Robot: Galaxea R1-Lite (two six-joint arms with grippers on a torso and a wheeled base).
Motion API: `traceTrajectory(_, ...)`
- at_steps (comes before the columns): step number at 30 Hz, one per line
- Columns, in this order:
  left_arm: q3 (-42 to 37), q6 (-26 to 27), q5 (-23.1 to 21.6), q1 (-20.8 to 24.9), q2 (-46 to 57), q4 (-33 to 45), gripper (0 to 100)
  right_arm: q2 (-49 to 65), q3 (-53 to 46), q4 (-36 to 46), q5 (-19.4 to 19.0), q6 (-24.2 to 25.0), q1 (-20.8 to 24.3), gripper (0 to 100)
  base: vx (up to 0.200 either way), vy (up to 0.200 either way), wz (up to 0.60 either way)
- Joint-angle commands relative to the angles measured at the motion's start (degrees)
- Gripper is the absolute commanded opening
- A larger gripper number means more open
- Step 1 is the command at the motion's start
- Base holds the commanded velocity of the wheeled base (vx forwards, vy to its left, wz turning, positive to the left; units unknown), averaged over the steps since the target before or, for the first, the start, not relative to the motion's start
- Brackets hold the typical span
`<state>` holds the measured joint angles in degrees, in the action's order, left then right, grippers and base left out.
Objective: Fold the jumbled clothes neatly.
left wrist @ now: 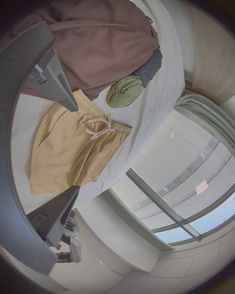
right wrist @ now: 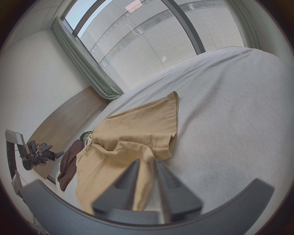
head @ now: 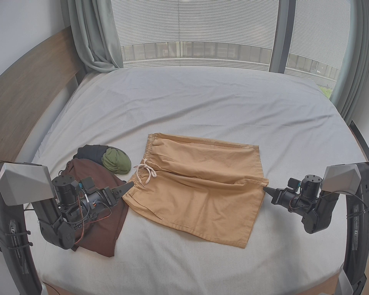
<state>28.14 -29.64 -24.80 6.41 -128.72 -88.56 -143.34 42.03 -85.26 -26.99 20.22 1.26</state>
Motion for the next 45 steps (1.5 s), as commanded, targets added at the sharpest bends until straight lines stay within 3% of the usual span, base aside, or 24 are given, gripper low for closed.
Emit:
traceTrajectory(1, -0.1, -0.07, 0.01, -0.26, -0.92, 0.06, 100, 1.31, -0.29, 0.01, 0.01, -0.01, -0.03, 100, 0.0, 0.0, 0.0)
traceTrajectory(12, 0.34, -0.16, 0.01, -0.52, -2.5, 0.06, 100, 11.41, -3.45, 0.62, 0.01, -0.01, -0.29, 100, 0.0, 0.0, 0.0)
traceTrajectory(17, 1.66, -0.16, 0.27, -1.4, -4.79, 0.06, 100, 14.05, -6.53, -0.08, 0.01, 0.08, 4.28, 100, 0.0, 0.0, 0.0)
traceTrajectory(22, 2.71, -0.16, 0.45, -1.4, -7.07, 0.06, 100, 14.05, -6.96, -0.34, 0.36, -0.01, 5.86, 100, 0.0, 0.0, 0.0)
traceTrajectory(45, 13.35, -0.25, 8.01, -0.88, -17.79, -0.03, 100, 14.05, -6.53, -2.98, 0.89, 0.08, 6.65, 100, 0.0, 0.0, 0.0)
